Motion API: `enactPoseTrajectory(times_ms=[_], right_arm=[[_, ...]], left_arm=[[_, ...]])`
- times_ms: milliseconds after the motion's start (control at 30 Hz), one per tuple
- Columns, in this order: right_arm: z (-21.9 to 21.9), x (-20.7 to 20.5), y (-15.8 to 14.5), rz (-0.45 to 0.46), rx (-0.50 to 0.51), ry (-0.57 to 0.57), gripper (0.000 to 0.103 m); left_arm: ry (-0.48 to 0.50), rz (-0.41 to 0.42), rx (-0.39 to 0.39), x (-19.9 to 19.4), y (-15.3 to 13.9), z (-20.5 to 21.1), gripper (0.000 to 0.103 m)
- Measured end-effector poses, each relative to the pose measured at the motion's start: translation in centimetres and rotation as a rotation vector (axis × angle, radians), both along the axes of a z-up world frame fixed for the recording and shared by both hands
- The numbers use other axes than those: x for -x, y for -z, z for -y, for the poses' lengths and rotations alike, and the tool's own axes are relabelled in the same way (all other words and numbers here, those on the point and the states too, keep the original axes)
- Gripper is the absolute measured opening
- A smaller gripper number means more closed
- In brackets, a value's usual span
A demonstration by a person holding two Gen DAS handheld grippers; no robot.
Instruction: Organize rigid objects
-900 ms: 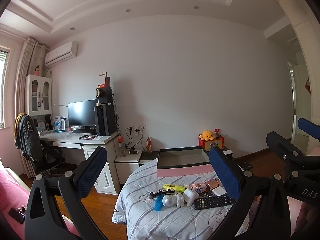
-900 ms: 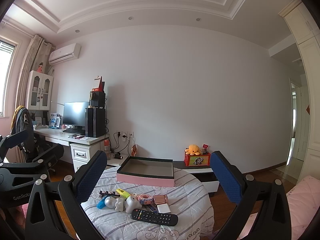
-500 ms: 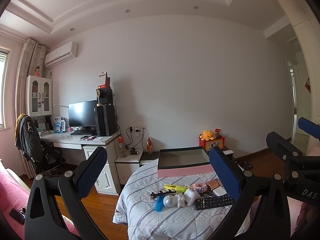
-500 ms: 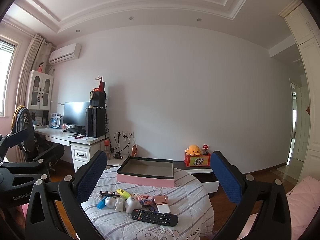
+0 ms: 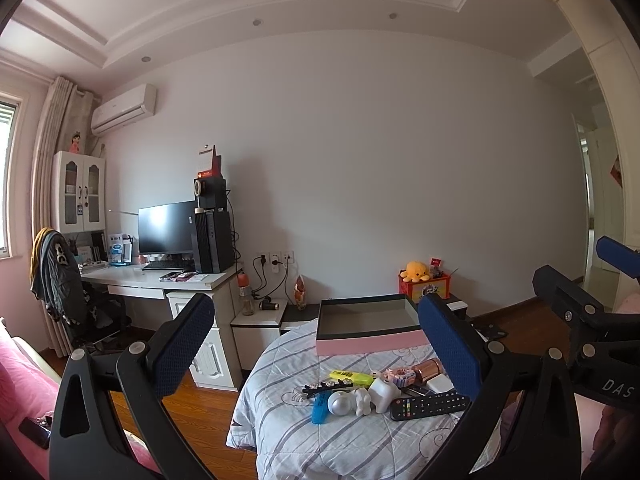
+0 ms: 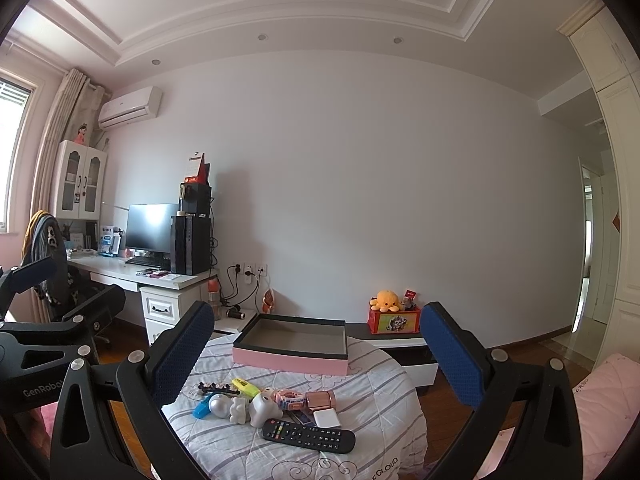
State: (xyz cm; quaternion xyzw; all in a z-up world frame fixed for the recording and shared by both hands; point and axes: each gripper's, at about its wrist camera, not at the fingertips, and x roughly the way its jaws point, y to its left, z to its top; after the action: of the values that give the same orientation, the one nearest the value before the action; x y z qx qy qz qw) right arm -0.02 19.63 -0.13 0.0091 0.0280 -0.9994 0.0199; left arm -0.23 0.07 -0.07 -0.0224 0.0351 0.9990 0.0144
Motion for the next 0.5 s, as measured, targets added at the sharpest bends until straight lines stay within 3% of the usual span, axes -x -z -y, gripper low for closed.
enactPoseTrajectory(times_ms=[500], right_arm=[[0.31,-0.15,-0.15,-0.001,-0.009,-0.001,0.103]], left_arm=[[0.002,-0.002,0.003,-0.16,-0.33,0.31,0.103]])
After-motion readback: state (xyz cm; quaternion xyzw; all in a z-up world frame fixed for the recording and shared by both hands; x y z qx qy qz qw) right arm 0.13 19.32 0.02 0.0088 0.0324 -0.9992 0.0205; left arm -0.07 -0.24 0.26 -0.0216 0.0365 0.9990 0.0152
